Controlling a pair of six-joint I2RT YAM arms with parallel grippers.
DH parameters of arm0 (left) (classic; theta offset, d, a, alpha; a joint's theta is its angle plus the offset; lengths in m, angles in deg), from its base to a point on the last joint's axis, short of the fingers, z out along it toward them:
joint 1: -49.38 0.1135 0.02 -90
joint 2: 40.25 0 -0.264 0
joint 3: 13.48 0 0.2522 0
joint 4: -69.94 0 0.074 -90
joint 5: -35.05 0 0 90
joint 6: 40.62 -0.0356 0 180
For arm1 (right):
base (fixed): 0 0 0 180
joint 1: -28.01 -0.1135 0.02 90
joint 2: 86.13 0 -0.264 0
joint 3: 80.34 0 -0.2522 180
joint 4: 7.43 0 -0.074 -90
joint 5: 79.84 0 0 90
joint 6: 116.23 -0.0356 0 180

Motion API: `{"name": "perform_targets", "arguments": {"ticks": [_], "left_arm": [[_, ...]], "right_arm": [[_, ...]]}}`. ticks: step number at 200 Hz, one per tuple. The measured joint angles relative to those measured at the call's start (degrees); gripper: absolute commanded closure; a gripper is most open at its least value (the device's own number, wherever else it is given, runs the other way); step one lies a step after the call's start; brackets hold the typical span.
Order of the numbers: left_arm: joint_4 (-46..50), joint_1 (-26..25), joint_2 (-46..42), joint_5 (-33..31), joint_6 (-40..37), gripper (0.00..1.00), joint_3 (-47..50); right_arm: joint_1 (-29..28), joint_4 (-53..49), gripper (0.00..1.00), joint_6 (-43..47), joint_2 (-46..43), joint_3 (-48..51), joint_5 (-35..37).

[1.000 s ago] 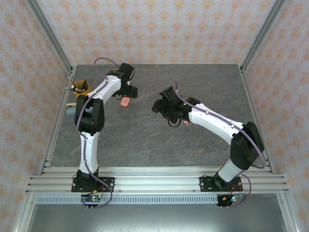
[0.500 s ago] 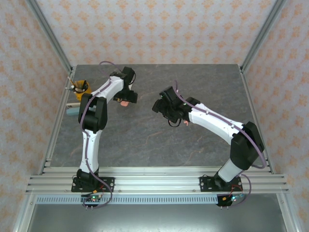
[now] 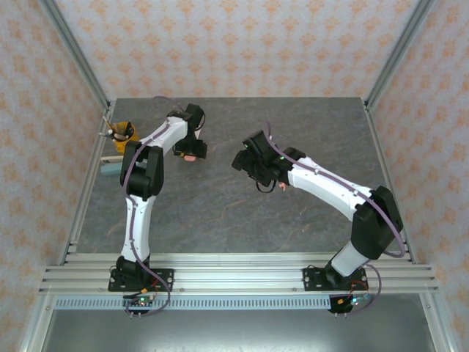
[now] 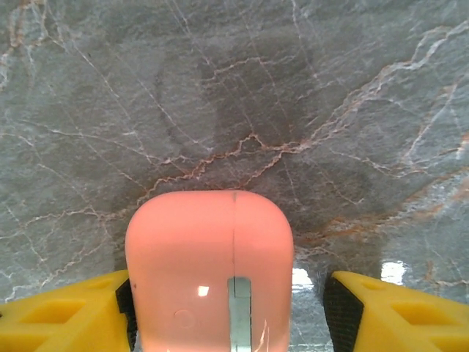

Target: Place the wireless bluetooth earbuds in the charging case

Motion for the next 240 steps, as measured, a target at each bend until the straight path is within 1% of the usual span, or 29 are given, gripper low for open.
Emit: {"name": "perform_targets", "arguments": {"ticks": [23,65,87,129,170,198,240], "left_arm": [[-0.02,0.00,0.04,0.57,0.02,0.40,-0.11],[-0.07,0.00,0.07,1.40,0.09,0.55,-0.15],[-0.13,0.07,0.07,1.44,0.07,0.60,-0.31],[-1.20,0.13,-0.76,2.64,0.24,0.65,1.01],[-3.54,-0.33,-6.64,5.44,1.95,0.66,9.57],[-5.01,-2.97,-12.96,6.27,3.56,0.66,16.35],[-8.02,-11.52,-23.17,7.04,6.84,0.66,28.11]], "right_arm": [[0.00,-0.02,0.21,0.00,-0.04,0.00,0.26],[0.00,-0.02,0.21,0.00,-0.28,0.00,0.50],[0.00,-0.02,0.21,0.00,-0.50,0.00,0.55],[0.00,0.00,0.21,0.00,-0.96,0.15,0.68],[0.00,0.04,0.21,0.00,-0.96,0.66,0.70],[0.00,0.07,0.21,0.02,-0.96,1.46,0.70],[0.00,0.48,0.21,0.02,-0.96,4.57,0.70]]}}
